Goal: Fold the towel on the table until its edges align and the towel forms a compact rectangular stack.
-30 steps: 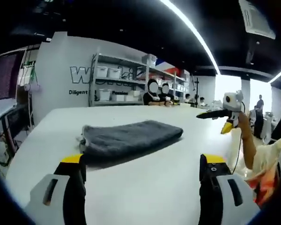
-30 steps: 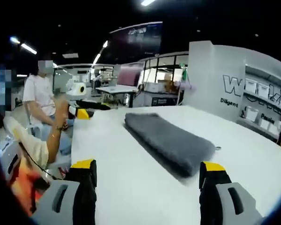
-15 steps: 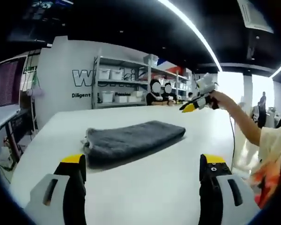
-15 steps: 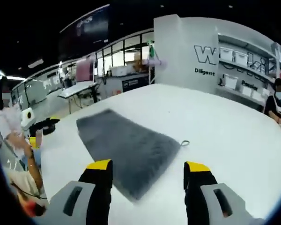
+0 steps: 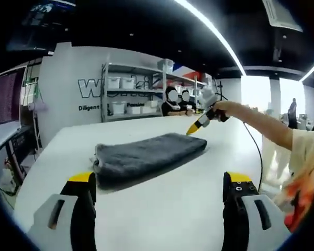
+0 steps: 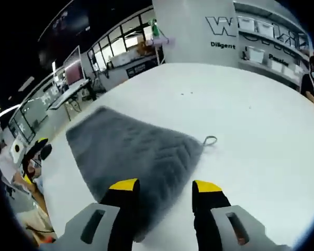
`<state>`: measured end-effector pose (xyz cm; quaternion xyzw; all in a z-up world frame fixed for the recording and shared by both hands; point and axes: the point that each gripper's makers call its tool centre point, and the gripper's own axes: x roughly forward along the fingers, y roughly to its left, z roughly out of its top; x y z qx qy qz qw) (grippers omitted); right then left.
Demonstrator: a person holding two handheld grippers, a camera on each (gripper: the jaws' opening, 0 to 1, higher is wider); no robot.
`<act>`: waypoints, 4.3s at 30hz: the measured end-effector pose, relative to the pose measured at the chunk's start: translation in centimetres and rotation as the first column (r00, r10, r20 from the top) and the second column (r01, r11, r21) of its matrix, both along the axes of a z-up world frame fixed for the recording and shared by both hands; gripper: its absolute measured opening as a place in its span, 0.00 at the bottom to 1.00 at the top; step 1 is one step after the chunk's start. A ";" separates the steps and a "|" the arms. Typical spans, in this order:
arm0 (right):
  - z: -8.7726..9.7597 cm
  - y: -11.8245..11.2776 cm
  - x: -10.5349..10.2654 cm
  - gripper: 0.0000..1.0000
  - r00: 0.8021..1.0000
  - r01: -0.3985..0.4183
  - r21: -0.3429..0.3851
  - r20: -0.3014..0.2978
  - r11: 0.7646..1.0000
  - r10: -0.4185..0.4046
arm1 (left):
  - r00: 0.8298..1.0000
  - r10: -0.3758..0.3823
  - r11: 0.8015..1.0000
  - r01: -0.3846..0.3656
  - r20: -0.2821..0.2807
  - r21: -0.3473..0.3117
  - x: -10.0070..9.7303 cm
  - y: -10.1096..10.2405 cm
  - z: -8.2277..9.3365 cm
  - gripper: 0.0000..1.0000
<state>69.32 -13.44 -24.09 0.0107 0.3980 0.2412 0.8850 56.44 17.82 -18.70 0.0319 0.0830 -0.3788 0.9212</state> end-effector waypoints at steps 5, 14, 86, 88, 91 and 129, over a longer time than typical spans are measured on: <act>-1.3 -0.9 1.5 0.30 0.998 0.024 0.035 -0.055 0.999 -0.022 | 1.000 0.001 1.000 -0.001 0.013 -0.011 -0.4 0.4 0.6 0.99; -2.2 0.1 1.6 0.16 0.994 -0.004 0.064 -0.107 0.998 0.011 | 0.999 -0.028 0.999 0.029 0.038 -0.027 -1.3 0.1 1.3 0.99; 9.7 -4.8 -0.4 0.04 0.988 -0.110 -0.815 -0.029 0.569 0.150 | 0.997 -0.071 0.997 0.072 0.030 -0.038 -1.7 -0.6 1.2 0.99; 10.1 -3.9 -0.1 0.04 0.986 -0.118 -0.817 -0.029 0.564 0.164 | 0.997 -0.073 0.997 0.074 0.029 -0.037 -1.7 -0.7 1.2 0.99; 10.5 -2.9 0.1 0.03 0.983 -0.131 -0.830 -0.037 0.542 0.181 | 0.997 -0.078 0.996 0.079 0.028 -0.036 -1.7 -0.8 1.2 0.99; 5.6 17.7 3.6 0.04 0.904 -0.358 -0.747 -0.126 0.560 0.410 | 0.990 -0.132 0.991 0.134 0.039 -0.031 -2.5 -2.0 1.5 0.99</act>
